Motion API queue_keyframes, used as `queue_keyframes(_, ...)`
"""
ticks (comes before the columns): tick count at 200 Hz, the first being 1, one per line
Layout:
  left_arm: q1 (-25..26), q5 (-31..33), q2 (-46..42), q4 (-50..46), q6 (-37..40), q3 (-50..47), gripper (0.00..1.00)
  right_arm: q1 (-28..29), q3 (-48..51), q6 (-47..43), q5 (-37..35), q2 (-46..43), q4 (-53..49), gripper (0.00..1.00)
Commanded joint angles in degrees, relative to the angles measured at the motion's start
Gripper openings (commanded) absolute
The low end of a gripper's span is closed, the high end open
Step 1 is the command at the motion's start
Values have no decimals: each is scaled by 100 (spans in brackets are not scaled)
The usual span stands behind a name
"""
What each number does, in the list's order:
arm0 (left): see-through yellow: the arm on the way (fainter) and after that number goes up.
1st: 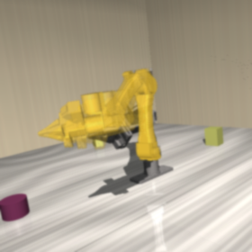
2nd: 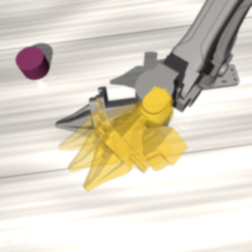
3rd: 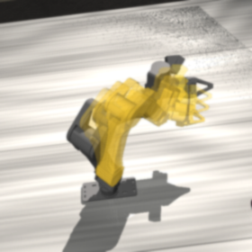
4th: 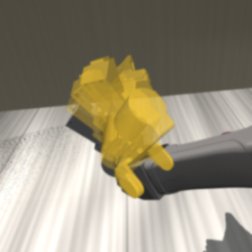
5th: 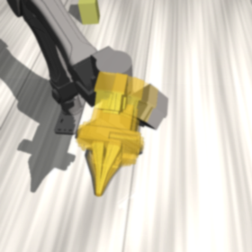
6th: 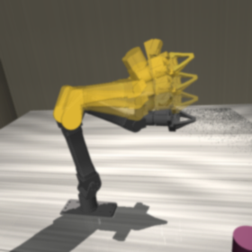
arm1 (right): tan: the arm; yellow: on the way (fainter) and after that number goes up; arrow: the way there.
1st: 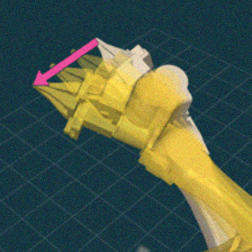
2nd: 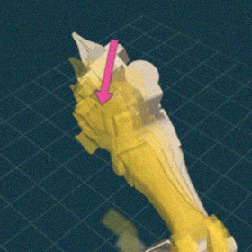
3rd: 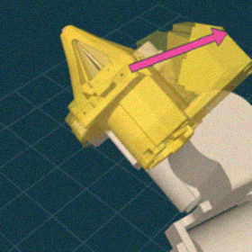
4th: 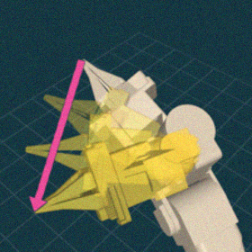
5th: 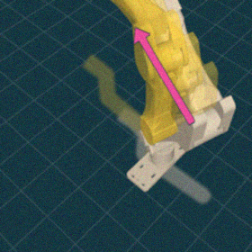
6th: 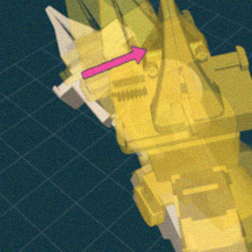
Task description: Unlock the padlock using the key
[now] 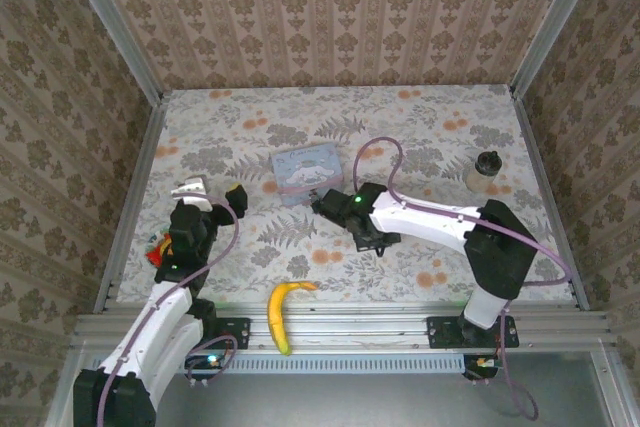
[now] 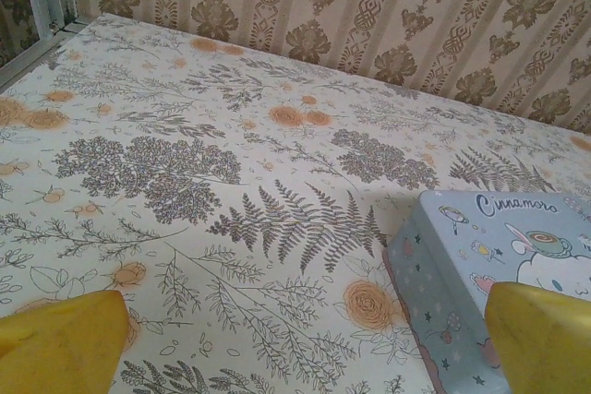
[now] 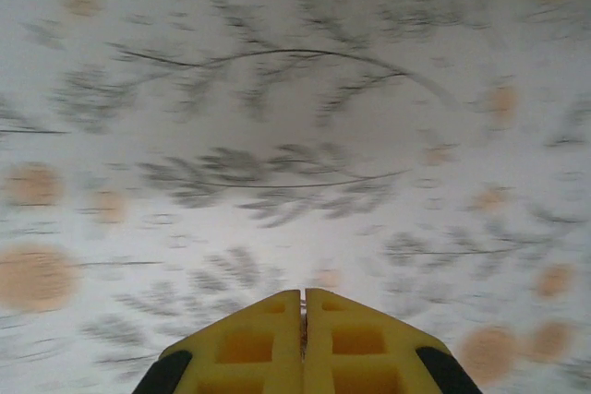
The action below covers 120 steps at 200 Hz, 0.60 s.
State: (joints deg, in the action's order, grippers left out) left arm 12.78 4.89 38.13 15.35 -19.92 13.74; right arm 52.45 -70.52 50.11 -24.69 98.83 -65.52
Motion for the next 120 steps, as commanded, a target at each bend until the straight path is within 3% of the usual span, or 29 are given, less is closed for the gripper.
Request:
queue_keyframes(1,19,-58,-69,1,-117,5,100,31,-163,13,-1225,128,-1716,0)
queue_keyframes(41,13,-97,-69,11,-221,-20,100,-77,-103,236,-1778,325,-2232,0)
queue_keyframes(120,16,-69,-139,-135,-248,15,100,17,-289,-211,-1543,1359,-1194,0)
